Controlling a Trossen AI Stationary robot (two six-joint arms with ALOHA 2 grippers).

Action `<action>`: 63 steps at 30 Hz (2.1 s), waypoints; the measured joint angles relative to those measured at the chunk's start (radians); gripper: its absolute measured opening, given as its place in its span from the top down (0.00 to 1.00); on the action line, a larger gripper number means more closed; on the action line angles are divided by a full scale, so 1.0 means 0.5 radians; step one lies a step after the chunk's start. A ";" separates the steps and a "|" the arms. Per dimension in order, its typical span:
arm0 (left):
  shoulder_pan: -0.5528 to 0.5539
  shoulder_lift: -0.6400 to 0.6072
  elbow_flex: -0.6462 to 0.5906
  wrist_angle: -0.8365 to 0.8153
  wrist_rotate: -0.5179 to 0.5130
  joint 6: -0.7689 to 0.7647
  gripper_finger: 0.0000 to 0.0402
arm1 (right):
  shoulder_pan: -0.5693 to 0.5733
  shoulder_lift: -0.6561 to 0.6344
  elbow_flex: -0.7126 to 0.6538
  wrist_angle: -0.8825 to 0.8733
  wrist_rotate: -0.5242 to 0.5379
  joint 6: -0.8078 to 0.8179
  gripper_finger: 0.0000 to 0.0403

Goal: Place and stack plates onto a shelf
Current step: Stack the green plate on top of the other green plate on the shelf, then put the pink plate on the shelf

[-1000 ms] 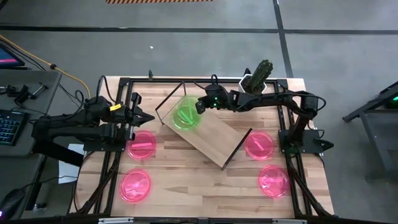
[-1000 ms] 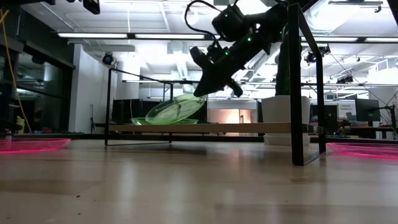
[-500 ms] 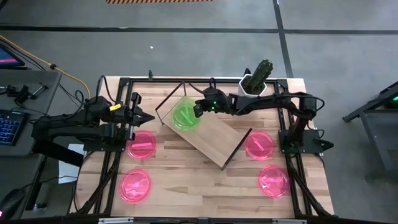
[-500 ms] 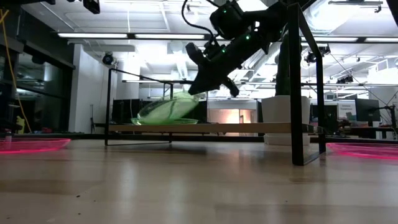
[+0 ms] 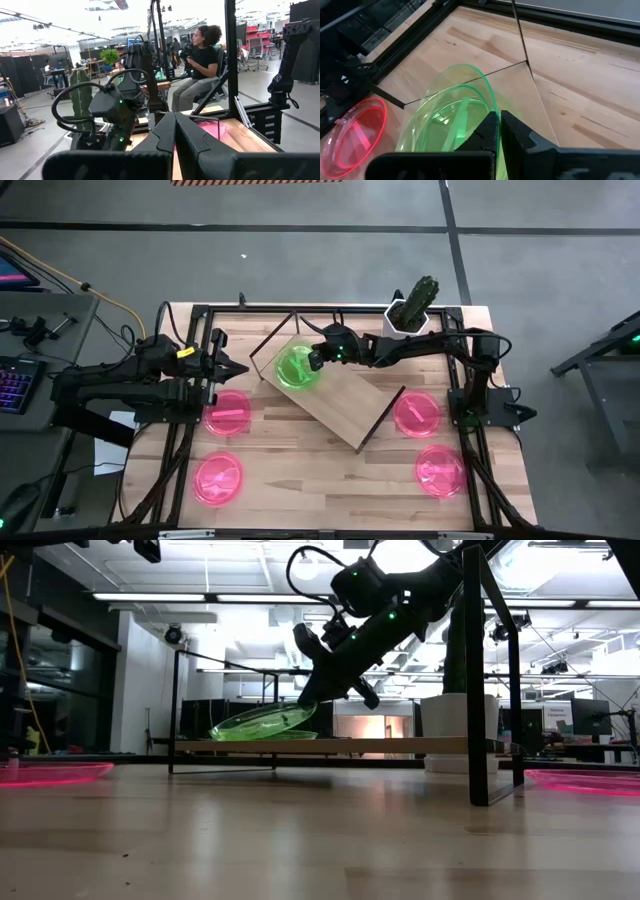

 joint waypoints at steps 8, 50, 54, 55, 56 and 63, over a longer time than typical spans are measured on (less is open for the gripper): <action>0.000 0.000 0.000 0.000 0.001 -0.001 1.00 | 0.000 0.000 0.000 0.023 -0.069 -0.026 0.82; 0.000 0.266 0.002 0.053 0.001 -0.049 1.00 | 0.761 -1.007 0.002 -1.795 1.043 -0.368 0.60; 0.000 0.266 0.002 0.052 0.001 -0.049 1.00 | 0.832 -1.058 0.000 -1.945 1.156 -0.241 0.60; 0.000 0.266 0.002 0.052 0.001 -0.050 1.00 | 0.853 -1.086 0.000 -1.969 1.192 -0.214 0.60; 0.000 0.266 0.002 0.050 0.001 -0.050 1.00 | 0.876 -1.113 -0.002 -1.992 1.232 -0.179 0.60; 0.001 0.266 0.002 0.036 0.001 -0.050 1.00 | 0.995 -1.546 -0.470 -1.674 1.282 0.028 0.60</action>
